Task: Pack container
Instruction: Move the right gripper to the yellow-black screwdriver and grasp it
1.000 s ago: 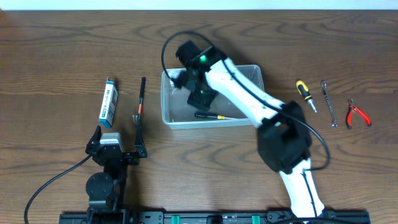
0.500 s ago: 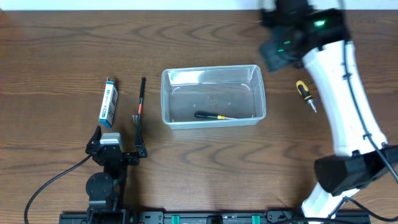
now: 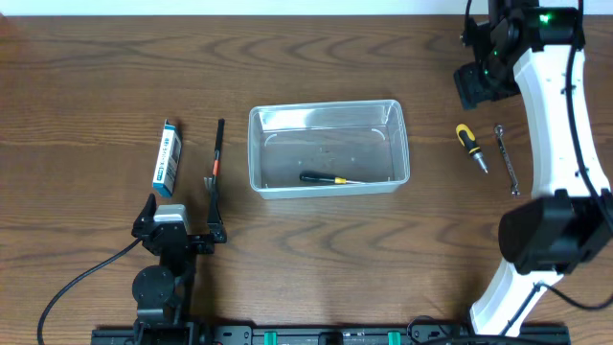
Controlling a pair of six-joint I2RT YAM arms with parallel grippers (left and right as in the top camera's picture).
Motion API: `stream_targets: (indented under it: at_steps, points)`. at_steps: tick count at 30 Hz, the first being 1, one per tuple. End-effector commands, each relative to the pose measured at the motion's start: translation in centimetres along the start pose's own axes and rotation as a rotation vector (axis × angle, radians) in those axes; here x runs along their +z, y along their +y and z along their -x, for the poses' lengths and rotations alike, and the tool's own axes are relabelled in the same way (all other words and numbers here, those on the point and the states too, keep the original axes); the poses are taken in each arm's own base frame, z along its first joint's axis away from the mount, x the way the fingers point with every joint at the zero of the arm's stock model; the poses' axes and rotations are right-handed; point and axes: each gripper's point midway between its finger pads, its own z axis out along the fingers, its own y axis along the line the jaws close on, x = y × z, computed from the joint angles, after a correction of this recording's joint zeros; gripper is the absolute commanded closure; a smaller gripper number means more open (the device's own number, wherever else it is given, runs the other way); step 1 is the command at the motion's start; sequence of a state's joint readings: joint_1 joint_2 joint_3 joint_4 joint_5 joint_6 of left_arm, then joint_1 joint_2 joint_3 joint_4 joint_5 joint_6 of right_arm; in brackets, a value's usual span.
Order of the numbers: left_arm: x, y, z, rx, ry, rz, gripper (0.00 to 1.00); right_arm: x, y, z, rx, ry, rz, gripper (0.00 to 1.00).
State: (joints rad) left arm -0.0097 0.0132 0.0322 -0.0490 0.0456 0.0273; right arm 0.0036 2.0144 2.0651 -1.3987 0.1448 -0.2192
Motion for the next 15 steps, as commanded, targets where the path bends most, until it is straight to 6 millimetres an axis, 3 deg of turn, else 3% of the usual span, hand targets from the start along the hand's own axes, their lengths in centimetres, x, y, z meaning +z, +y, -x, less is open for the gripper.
stream_targets:
  at_steps: [1,7,15]
  points:
    - [0.2,0.1,-1.7,0.011,0.043,0.006,0.02,3.5,-0.2,-0.4,-0.01,0.073,0.045,0.3]
    - [0.2,0.1,-1.7,0.011,0.043,0.006,0.02,8.5,-0.3,-1.2,-0.041,0.179,0.073,0.3]
    - [0.2,0.1,-1.7,0.011,0.043,0.006,0.02,12.5,0.1,-2.5,-0.062,0.276,0.103,0.33]
